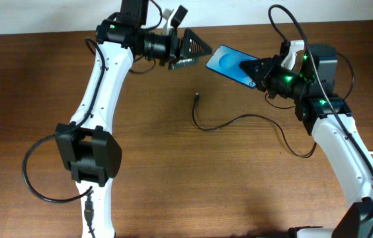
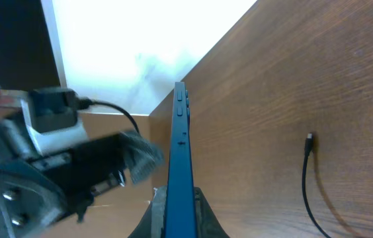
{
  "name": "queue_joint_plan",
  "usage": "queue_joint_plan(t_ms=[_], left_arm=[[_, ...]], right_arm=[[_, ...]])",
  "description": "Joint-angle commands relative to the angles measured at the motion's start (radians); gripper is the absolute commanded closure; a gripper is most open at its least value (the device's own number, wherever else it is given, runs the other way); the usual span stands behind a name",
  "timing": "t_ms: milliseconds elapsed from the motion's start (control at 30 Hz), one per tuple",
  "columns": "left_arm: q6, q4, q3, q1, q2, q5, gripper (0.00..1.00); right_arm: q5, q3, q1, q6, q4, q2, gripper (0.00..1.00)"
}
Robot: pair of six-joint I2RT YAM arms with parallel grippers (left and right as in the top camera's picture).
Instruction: Plug charger to phone and switch on socket
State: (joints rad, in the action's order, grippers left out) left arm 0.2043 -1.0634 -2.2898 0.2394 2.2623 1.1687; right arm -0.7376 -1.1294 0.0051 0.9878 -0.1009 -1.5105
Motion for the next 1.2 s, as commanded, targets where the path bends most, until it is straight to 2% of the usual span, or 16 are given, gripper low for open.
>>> queue_joint_plan(t_ms=[0,133,200,267,333,433,500,633,800,867,967,1033,1133,1167], left_arm=[[-0.132,-0.028,0.106,-0.02,-0.028,0.095,0.03],[-0.126,0.042,0.237,-0.013,-0.028,0.217,0.04],[-0.105,0.065,0.247,-0.011,-0.028,0.285,0.04],[-0.048,0.104,0.247,-0.011,-0.032,0.294,0.03],[0.095,0.209,0.247,-0.01,-0.033,0.288,0.03],[0.318,0.349,0.247,-0.01,-0.034,0.251,0.03],[0.412,0.381,0.247,-0.01,-0.034,0.229,0.03],[0.505,0.396,0.247,-0.01,-0.034,0.179,0.05],[0.756,0.618,0.247,0.014,-0.034,0.177,0.08],[0.847,0.716,0.247,0.023,-0.034,0.162,0.09],[0.904,0.8,0.247,0.025,-0.034,0.159,0.17],[0.91,0.801,0.247,0.027,-0.034,0.158,0.3],[0.933,0.802,0.247,0.027,-0.034,0.148,0.37],[0.955,0.805,0.247,0.027,-0.034,0.143,0.44]], right_arm=[[-0.039,-0.014,-0.032,-0.011,0.003,0.032,0.96],[-0.037,-0.014,-0.035,-0.015,-0.005,0.032,0.96],[-0.016,-0.014,-0.035,-0.012,-0.004,0.032,0.96],[0.048,-0.014,-0.023,0.082,0.027,0.032,0.96],[0.132,-0.014,0.019,0.202,0.14,0.032,0.96],[0.324,-0.014,0.097,0.314,0.165,0.032,0.96],[0.451,-0.014,0.156,0.351,0.161,0.032,0.96],[0.637,-0.014,0.26,0.364,0.16,0.032,0.96],[0.82,-0.014,0.357,0.384,0.162,0.021,0.96],[0.845,-0.014,0.383,0.444,0.159,0.003,0.96],[0.845,-0.014,0.39,0.532,0.171,-0.029,0.96],[0.825,-0.014,0.394,0.586,0.195,-0.055,0.96],[0.786,-0.014,0.394,0.65,0.195,-0.072,0.96],[0.771,-0.014,0.394,0.66,0.196,-0.075,0.96]])
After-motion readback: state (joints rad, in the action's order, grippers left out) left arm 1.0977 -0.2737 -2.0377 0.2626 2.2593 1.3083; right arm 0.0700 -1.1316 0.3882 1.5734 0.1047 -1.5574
